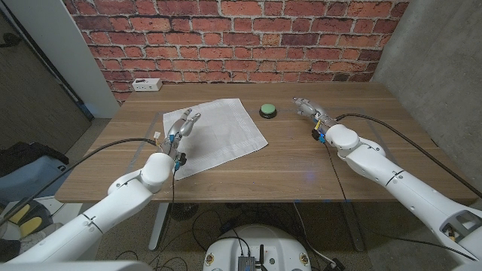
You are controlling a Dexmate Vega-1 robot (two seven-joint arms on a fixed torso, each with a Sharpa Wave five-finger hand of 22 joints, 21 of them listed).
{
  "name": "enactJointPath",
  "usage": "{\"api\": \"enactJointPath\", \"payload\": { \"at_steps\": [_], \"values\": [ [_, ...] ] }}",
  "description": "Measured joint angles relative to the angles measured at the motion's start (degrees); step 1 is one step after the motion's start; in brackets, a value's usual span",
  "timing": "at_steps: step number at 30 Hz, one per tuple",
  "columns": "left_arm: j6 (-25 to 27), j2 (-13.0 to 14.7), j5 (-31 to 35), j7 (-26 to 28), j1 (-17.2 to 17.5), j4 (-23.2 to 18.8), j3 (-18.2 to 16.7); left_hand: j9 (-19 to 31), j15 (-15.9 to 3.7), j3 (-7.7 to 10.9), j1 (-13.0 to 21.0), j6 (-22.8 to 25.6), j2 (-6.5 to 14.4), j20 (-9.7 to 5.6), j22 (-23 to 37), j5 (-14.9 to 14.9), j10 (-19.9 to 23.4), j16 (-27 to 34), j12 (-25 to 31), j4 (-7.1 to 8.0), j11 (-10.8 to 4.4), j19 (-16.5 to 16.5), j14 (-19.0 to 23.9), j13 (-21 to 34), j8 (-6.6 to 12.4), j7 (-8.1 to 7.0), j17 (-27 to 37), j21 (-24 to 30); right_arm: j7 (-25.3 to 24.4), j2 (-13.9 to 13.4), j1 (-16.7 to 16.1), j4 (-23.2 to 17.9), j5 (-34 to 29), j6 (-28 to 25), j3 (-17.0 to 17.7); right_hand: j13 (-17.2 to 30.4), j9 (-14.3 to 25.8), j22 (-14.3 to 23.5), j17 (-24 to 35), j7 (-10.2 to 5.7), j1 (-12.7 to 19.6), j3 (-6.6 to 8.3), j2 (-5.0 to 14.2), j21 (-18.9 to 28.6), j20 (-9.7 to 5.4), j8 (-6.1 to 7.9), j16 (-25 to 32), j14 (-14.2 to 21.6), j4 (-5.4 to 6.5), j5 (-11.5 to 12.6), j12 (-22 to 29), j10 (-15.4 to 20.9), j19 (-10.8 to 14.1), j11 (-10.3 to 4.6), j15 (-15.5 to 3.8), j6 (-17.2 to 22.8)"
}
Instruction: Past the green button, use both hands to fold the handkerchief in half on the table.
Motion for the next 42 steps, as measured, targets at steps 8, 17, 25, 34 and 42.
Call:
{"api": "enactJointPath", "payload": {
  "at_steps": [8, 17, 25, 34, 42],
  "values": [
    [2.64, 0.56, 1.72, 1.96, 2.47, -2.87, -0.76, 0.00, -0.30, 0.23, 0.23, 0.01, 0.23, -0.65, 0.00, 0.00, 0.55, 0.00, 0.00, 0.24, -0.54, -0.22, -0.30, 0.00, 0.00, -0.01, -0.01, -0.56, -0.06, -1.04, -0.03, -2.37, -2.31, -2.36, -0.99, 0.00, 0.00, 0.00, 0.00, -0.09, 0.53, 0.40, 0.06, 0.00, 0.00, 0.00, 0.23, 0.30, 0.05, 0.00, 0.00, 0.30, 0.00, -0.11, -0.30, 0.31],
    [5.33, 1.12, 3.40, 3.49, 4.87, -5.59, -1.53, -0.01, -0.52, 0.23, 0.23, 0.23, 0.23, -0.65, 0.00, -0.23, 0.63, 0.00, 0.00, 0.23, -0.63, -0.22, -0.09, 0.00, 0.00, -0.23, -0.01, -0.78, 0.64, -2.33, 0.37, -5.14, -5.20, -5.71, -2.47, -0.01, 0.00, 0.00, -0.01, -0.10, 0.83, 0.87, 0.36, 0.00, -0.14, 0.00, 0.23, 0.50, 0.06, 0.00, 0.00, 0.51, 0.14, -0.32, -0.51, 0.70],
    [7.81, 1.35, 4.66, 4.24, 6.05, -7.14, -1.75, -0.01, -0.76, 0.47, 0.23, 0.51, 0.23, -0.20, 0.00, -0.23, 0.63, 0.00, 0.00, -0.01, -0.63, -0.63, -0.33, -0.01, 0.00, -0.51, -0.01, -0.79, 1.85, -3.22, 1.24, -7.05, -7.59, -8.59, -3.94, -0.01, 0.00, 0.00, -0.01, -0.10, 0.98, 0.99, 0.21, 0.00, -0.21, 0.00, 0.23, 0.71, 0.17, 0.00, 0.00, 0.50, 0.20, -0.32, -0.72, 0.70],
    [10.82, 1.61, 6.02, 4.73, 6.87, -8.90, -1.76, -0.01, -0.75, 0.71, 0.99, 1.34, 0.52, 0.99, -0.01, -0.23, 0.93, 0.00, 0.00, -0.25, -0.93, -0.62, -0.32, -0.01, 0.00, -1.35, -0.01, -1.19, 3.49, -3.75, 2.33, -8.38, -10.24, -11.07, -5.55, -0.01, -0.01, -0.01, -0.01, -0.42, 1.30, 1.15, 0.49, 0.00, -0.20, 0.00, 0.23, 0.93, 0.33, 0.22, 0.00, 0.81, 0.20, -0.62, -0.94, 1.02],
    [13.61, 1.98, 7.17, 4.95, 7.35, -10.26, -1.48, -0.01, -0.52, 0.90, 0.98, 1.65, 0.52, 0.27, -0.01, -0.23, 1.14, 0.00, 0.00, -0.06, -0.72, -0.52, -0.53, -0.01, 0.00, -1.65, 0.00, -1.40, 4.83, -4.11, 3.22, -9.64, -12.40, -13.33, -7.10, -0.01, -0.01, 0.00, -0.02, -0.41, 1.50, 1.59, 0.29, 0.00, -0.20, -0.24, 0.23, 1.02, 0.29, 0.22, 0.00, 0.80, 0.20, -0.62, -1.03, 1.01]
  ]
}}
